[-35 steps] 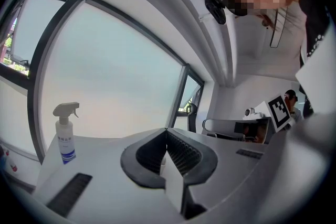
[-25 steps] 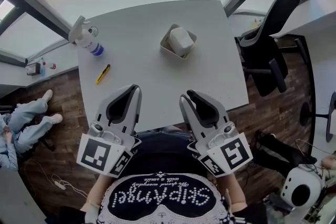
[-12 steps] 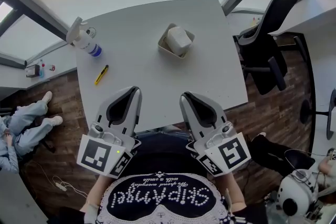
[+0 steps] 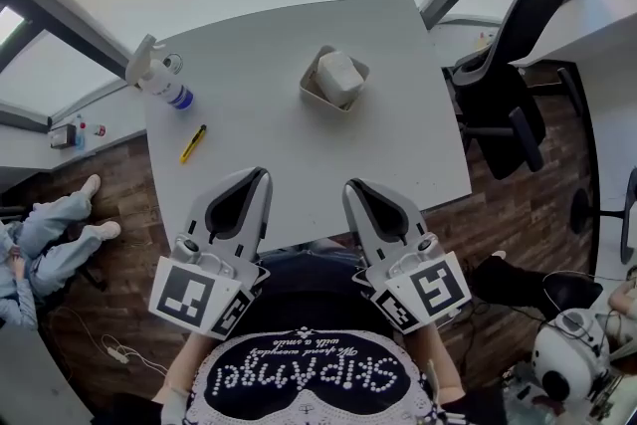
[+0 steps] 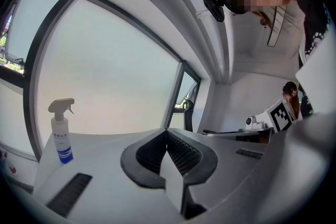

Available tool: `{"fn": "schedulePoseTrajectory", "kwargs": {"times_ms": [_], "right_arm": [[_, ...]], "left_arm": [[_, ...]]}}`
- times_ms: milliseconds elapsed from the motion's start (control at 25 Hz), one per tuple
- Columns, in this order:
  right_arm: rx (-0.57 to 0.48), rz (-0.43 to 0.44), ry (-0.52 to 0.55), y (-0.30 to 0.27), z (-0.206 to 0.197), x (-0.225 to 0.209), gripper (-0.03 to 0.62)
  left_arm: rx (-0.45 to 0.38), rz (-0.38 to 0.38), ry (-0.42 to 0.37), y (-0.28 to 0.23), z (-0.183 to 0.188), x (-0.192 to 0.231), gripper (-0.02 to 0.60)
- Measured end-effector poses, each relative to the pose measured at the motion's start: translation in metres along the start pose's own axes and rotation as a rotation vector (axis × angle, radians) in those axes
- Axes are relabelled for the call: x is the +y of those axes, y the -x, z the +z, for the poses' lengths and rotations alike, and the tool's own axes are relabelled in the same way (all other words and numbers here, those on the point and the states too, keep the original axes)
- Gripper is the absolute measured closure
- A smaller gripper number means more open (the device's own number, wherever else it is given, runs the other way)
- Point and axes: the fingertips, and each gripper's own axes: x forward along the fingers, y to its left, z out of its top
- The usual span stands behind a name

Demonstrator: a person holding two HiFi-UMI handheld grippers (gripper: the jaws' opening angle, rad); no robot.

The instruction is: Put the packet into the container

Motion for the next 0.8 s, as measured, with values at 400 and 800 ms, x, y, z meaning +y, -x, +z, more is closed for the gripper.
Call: {"fn": "schedulePoseTrajectory", "kwargs": {"times_ms": [400, 800], "right_arm": [[-0.001, -0.002, -0.001, 0.0, -0.001, 0.001, 0.576], [-0.027, -0.042, 0.017, 0.006, 0.01, -0.014, 0.577]], "left_arm": [[0.008, -0.003, 0.006, 0.001, -0.004, -0.001, 0.574], [-0.001, 0.005, 0.007, 0.003, -0.002, -0.001, 0.574]]}}
